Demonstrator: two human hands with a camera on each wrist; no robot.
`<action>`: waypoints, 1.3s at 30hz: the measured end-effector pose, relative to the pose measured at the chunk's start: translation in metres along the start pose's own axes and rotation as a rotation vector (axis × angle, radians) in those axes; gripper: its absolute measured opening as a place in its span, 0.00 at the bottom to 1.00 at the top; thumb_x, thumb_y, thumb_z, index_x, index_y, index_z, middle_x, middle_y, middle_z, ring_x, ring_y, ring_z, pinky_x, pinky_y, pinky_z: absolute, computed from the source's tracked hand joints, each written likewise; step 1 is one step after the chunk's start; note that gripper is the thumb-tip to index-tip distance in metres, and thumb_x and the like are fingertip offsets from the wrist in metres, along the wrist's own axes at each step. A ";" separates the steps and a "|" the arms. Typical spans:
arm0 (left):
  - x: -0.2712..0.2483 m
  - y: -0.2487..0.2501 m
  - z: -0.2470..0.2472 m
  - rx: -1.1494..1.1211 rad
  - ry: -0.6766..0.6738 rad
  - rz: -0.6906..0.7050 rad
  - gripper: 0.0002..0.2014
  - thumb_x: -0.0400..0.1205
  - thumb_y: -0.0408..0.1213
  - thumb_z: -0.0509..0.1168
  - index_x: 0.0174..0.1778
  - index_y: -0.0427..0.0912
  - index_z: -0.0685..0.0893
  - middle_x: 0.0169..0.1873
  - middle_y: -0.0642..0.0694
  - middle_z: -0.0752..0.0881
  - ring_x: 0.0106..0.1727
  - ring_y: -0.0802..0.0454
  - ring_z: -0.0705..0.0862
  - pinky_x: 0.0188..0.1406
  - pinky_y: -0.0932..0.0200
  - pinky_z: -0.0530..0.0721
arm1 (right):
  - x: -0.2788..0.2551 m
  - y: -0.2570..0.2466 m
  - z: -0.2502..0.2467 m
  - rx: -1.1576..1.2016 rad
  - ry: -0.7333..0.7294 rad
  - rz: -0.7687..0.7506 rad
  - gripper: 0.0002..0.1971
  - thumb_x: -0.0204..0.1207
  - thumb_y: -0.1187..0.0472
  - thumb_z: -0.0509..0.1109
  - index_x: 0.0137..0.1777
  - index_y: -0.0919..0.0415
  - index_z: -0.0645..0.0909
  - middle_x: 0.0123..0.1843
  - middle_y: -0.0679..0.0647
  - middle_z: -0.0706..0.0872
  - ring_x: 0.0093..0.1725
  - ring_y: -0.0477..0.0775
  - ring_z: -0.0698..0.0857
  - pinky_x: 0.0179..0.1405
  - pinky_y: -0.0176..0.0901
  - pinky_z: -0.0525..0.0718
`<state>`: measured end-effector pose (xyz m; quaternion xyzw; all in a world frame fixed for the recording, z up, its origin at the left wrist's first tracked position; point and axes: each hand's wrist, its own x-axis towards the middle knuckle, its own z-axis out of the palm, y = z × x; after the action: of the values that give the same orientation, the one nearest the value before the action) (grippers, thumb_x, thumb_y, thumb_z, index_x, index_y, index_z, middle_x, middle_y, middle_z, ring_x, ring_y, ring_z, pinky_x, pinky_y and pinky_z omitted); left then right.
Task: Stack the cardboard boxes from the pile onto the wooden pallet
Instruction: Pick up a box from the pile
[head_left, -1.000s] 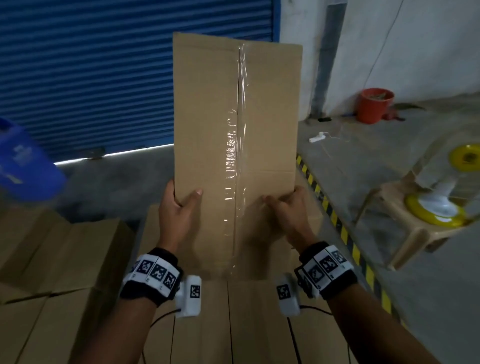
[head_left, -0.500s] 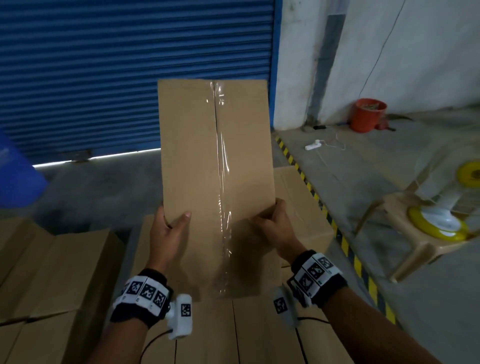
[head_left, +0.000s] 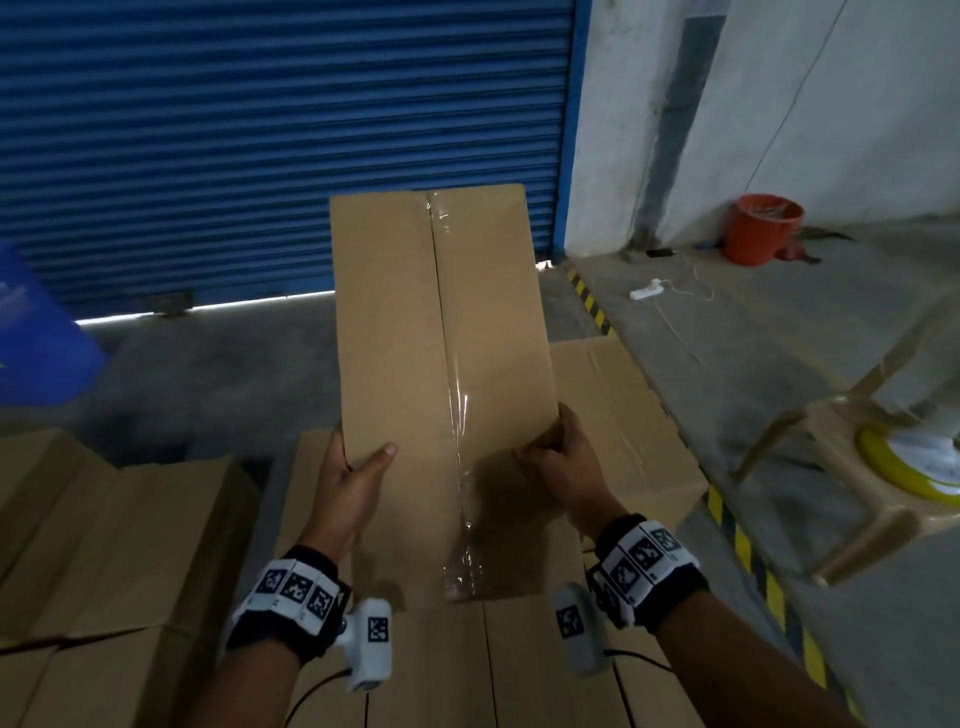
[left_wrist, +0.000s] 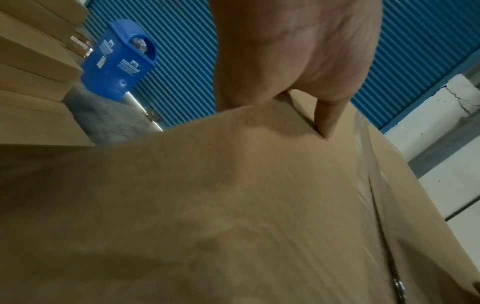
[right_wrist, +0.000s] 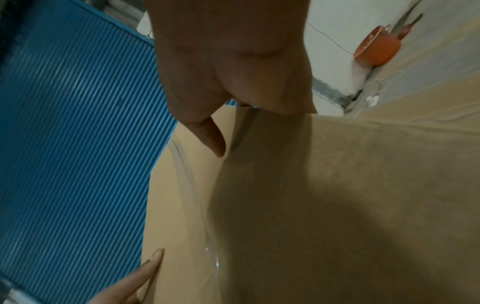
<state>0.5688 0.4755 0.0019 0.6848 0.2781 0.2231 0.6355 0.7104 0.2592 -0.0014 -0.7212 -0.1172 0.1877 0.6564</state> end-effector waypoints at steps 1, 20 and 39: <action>0.004 -0.001 0.004 -0.004 0.001 -0.015 0.25 0.83 0.33 0.71 0.77 0.47 0.77 0.63 0.50 0.89 0.62 0.54 0.87 0.58 0.58 0.85 | 0.005 0.005 -0.005 0.006 0.001 0.012 0.33 0.72 0.69 0.76 0.74 0.49 0.69 0.60 0.45 0.82 0.61 0.50 0.81 0.62 0.56 0.83; 0.084 -0.090 0.058 0.069 -0.172 -0.097 0.28 0.84 0.35 0.71 0.79 0.55 0.74 0.66 0.56 0.87 0.67 0.58 0.85 0.71 0.52 0.80 | 0.112 0.087 -0.041 -0.048 -0.031 0.099 0.34 0.77 0.64 0.76 0.78 0.50 0.65 0.66 0.59 0.84 0.62 0.58 0.84 0.60 0.52 0.86; 0.192 -0.320 0.124 0.101 -0.237 -0.188 0.42 0.85 0.36 0.70 0.89 0.57 0.53 0.78 0.59 0.71 0.72 0.61 0.73 0.60 0.68 0.76 | 0.247 0.253 -0.049 -0.897 -0.095 -0.008 0.17 0.80 0.53 0.72 0.66 0.59 0.81 0.64 0.60 0.84 0.63 0.61 0.82 0.59 0.47 0.80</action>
<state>0.7629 0.5227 -0.3368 0.7083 0.2748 0.0659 0.6469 0.9347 0.2897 -0.2774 -0.9245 -0.2195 0.1488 0.2737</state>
